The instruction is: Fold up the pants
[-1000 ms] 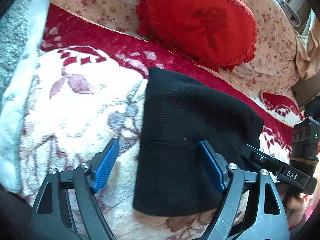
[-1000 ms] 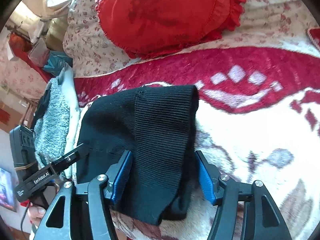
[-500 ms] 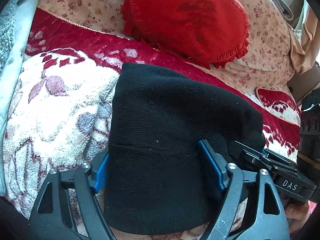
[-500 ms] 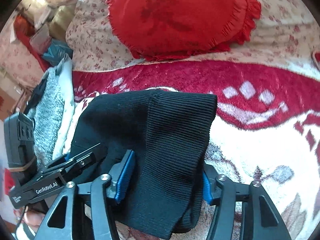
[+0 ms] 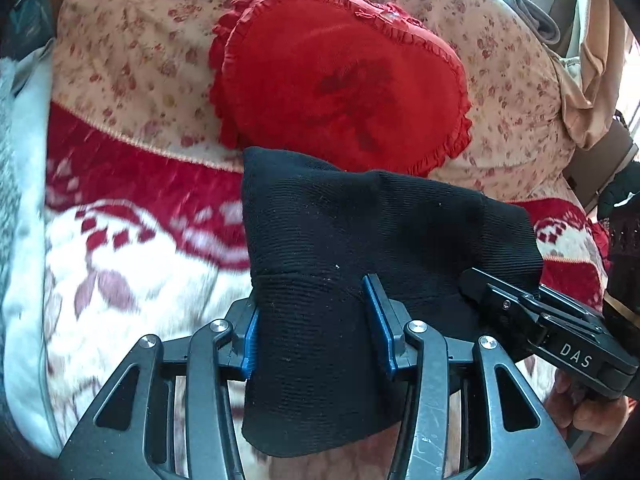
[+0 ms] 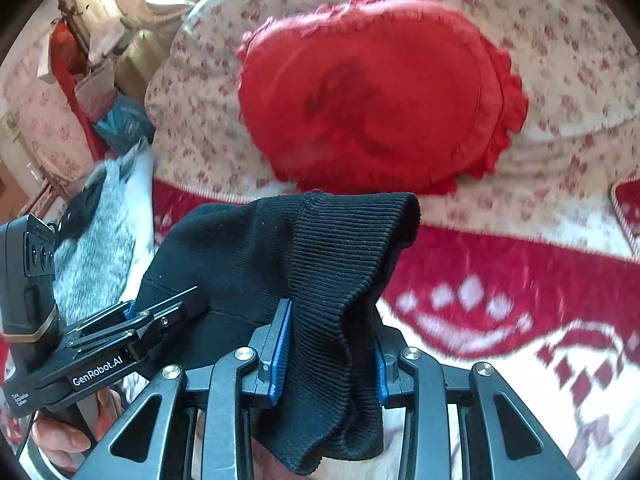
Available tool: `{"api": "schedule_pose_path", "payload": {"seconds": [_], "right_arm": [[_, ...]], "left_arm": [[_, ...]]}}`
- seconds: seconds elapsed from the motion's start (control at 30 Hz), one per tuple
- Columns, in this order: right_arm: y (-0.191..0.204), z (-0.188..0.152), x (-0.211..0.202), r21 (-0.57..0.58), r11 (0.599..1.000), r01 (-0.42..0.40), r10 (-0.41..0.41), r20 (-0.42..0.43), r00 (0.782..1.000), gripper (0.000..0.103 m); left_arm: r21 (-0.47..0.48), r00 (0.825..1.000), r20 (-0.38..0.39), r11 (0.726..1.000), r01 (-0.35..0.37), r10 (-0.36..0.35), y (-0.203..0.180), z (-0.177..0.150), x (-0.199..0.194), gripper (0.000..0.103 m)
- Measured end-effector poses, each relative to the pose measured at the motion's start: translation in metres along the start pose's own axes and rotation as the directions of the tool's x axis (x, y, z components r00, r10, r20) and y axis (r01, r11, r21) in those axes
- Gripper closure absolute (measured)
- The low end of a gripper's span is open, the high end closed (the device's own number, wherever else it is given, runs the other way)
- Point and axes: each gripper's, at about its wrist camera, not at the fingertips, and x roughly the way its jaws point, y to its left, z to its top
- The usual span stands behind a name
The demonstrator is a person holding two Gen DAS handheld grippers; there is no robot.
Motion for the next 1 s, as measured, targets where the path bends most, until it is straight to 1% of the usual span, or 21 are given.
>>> {"api": "schedule_pose_path", "payload": {"seconds": [0.07,0.17,0.2,0.23,0.27,0.33,0.37,0.47,0.53,0.6,0.67,0.7,0.8,0.83,0.9,0.93,1.0], "right_arm": [[-0.007,0.009,0.007,0.014,1.000,0.006,-0.006,0.002,1.000,0.070],[-0.020,0.018,0.035,0.031,0.999,0.030,-0.029,-0.053,0.998,0.068],[-0.027,0.017,0.046,0.045,0.998,0.045,-0.041,-0.078,0.996,0.068],[-0.033,0.015,0.057,0.049,0.997,0.066,-0.060,-0.109,0.992,0.063],[-0.040,0.013,0.064,0.054,0.996,0.072,-0.065,-0.126,0.990,0.062],[-0.048,0.010,0.058,0.080,0.995,0.051,-0.042,-0.112,0.993,0.062],[-0.048,0.011,0.052,0.078,0.995,0.057,-0.048,-0.107,0.993,0.062],[-0.040,0.013,0.024,0.009,0.992,0.122,-0.122,-0.059,0.991,0.062],[-0.030,0.015,0.008,-0.036,0.992,0.124,-0.125,-0.021,0.992,0.065],[-0.018,0.014,0.000,-0.076,0.992,0.099,-0.100,-0.011,0.995,0.069],[-0.006,0.009,0.002,-0.120,0.990,0.079,-0.082,-0.024,0.996,0.072],[0.000,0.005,0.008,-0.139,0.987,0.081,-0.087,-0.038,0.996,0.073],[0.004,-0.012,0.035,-0.165,0.979,0.116,-0.135,-0.104,0.985,0.073],[0.004,-0.018,0.043,-0.169,0.976,0.139,-0.159,-0.115,0.981,0.073],[0.005,-0.020,0.040,-0.167,0.973,0.159,-0.174,-0.075,0.982,0.073],[0.005,-0.019,0.038,-0.159,0.974,0.159,-0.173,-0.080,0.982,0.073],[0.006,-0.014,0.030,-0.133,0.982,0.135,-0.146,-0.076,0.986,0.073]], "left_arm": [[-0.002,1.000,-0.017,1.000,-0.009,0.009,0.000,0.005,0.013,0.058],[-0.016,0.995,-0.095,0.999,-0.043,0.041,0.007,0.004,0.046,0.058],[-0.020,0.992,-0.111,0.998,-0.057,0.055,0.011,0.001,0.055,0.055],[-0.028,0.994,-0.098,0.999,-0.045,0.042,0.014,-0.001,0.056,0.050],[-0.030,0.995,-0.089,0.999,-0.041,0.038,0.016,-0.002,0.053,0.048],[-0.017,0.995,-0.094,0.999,-0.042,0.040,0.017,-0.002,0.049,0.047],[-0.009,0.994,-0.095,0.999,-0.048,0.047,0.017,0.000,0.046,0.047],[0.023,0.992,-0.086,0.996,-0.086,0.088,0.010,0.002,0.037,0.047],[0.041,0.991,-0.061,0.993,-0.113,0.116,0.006,0.002,0.029,0.047],[0.054,0.989,-0.037,0.989,-0.140,0.142,0.004,-0.001,0.024,0.047],[0.053,0.984,-0.036,0.984,-0.170,0.172,0.004,-0.004,0.025,0.047],[0.052,0.983,-0.041,0.983,-0.177,0.180,0.004,-0.005,0.026,0.047],[0.049,0.982,-0.029,0.982,-0.183,0.185,0.004,-0.010,0.024,0.047],[0.050,0.982,-0.021,0.981,-0.188,0.189,0.004,-0.012,0.021,0.047],[0.055,0.978,-0.011,0.977,-0.205,0.206,0.002,-0.014,0.017,0.047],[0.057,0.977,-0.007,0.975,-0.214,0.215,0.001,-0.016,0.014,0.047],[0.056,0.973,-0.004,0.971,-0.230,0.231,0.000,-0.019,0.011,0.047]]}}
